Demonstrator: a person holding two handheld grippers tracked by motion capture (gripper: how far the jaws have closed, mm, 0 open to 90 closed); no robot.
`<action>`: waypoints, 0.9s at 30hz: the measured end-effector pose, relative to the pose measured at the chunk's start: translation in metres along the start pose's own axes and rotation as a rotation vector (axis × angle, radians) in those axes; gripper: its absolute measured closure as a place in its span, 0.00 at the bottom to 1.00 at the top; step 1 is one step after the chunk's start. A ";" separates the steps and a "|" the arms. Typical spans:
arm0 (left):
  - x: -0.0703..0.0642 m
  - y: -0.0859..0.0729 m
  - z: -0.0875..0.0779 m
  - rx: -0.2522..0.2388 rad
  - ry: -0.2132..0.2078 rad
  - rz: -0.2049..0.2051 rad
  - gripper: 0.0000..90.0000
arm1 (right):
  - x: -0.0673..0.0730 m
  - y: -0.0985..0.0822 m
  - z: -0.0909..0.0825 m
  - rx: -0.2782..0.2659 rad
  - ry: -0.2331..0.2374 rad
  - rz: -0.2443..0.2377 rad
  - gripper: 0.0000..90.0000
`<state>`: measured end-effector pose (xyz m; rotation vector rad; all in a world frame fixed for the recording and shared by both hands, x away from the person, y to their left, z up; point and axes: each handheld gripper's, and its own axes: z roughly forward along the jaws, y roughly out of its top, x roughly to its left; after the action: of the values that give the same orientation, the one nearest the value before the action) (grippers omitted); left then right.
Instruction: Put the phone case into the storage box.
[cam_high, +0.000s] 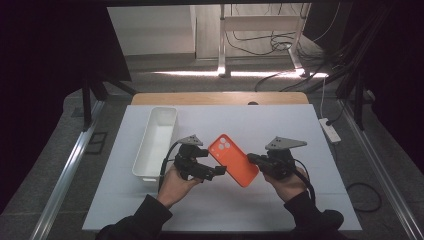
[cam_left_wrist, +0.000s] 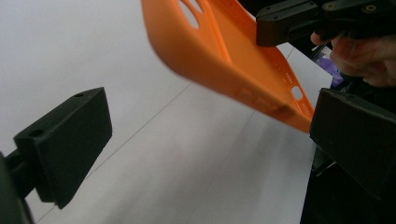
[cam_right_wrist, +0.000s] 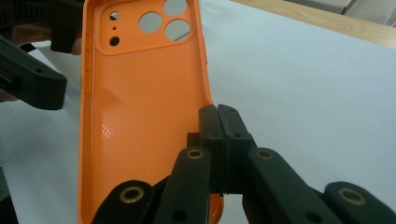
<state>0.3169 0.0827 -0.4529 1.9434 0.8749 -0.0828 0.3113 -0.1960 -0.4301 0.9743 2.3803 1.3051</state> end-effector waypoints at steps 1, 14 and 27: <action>0.000 0.000 0.001 0.002 -0.004 -0.005 0.00 | 0.001 0.000 0.001 0.000 0.001 -0.002 0.99; -0.001 0.003 0.004 0.020 -0.050 -0.057 0.19 | 0.012 0.001 0.008 -0.008 0.019 -0.014 0.99; 0.003 0.000 0.005 0.012 -0.120 -0.135 0.53 | 0.018 0.000 0.011 -0.024 0.026 -0.028 0.99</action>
<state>0.3203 0.0806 -0.4571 1.8684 0.9265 -0.2819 0.3041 -0.1767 -0.4346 0.9191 2.3833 1.3412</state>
